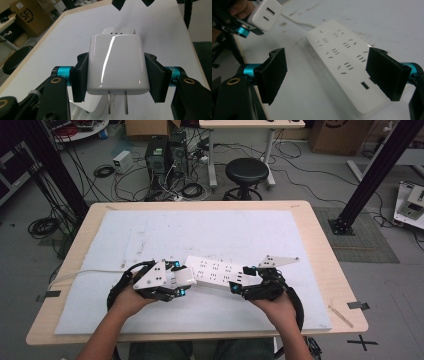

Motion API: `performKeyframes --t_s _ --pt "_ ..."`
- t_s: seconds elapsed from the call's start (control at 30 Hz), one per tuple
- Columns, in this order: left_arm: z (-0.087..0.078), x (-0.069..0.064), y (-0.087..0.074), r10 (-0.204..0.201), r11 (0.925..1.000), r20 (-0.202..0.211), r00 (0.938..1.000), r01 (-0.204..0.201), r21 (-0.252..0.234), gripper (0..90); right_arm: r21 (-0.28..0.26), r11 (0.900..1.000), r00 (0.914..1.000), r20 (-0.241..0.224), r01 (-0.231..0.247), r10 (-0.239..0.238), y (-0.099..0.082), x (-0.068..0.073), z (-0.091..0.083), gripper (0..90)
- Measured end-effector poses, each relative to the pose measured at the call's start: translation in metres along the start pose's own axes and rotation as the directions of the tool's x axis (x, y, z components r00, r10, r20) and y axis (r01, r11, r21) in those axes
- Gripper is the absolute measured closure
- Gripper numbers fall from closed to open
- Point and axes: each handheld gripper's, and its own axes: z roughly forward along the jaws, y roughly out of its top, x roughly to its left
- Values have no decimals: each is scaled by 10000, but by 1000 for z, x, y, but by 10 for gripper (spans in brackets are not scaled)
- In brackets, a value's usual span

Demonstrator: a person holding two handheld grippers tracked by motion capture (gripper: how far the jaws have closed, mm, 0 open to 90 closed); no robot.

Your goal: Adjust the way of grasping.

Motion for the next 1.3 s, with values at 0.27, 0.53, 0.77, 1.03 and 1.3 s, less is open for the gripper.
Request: performKeyframes --t_s 0.27,0.53,0.77,1.03,1.3 --pt "10 -15 4 877 9956 -268 9958 -885 -300 424 30 9937 9846 -1349 -1117 1111 1 7 20 176" --pt "16 -24 6 1542 9874 -496 9868 -1558 -287 425 180 9862 9590 -2309 -1646 1642 1 12 30 176" --pt "23 -32 10 2084 9775 -629 9760 -2099 -183 424 366 9829 9377 -2952 -1807 1834 0 17 39 176" --pt "29 -40 16 2748 9608 -737 9587 -2768 -179 425 378 9751 9043 -3678 -2186 2170 -4 20 52 210" --pt "33 -44 19 2903 9558 -793 9536 -2930 -241 425 119 9646 8677 -4339 -2636 2425 -7 19 59 336"
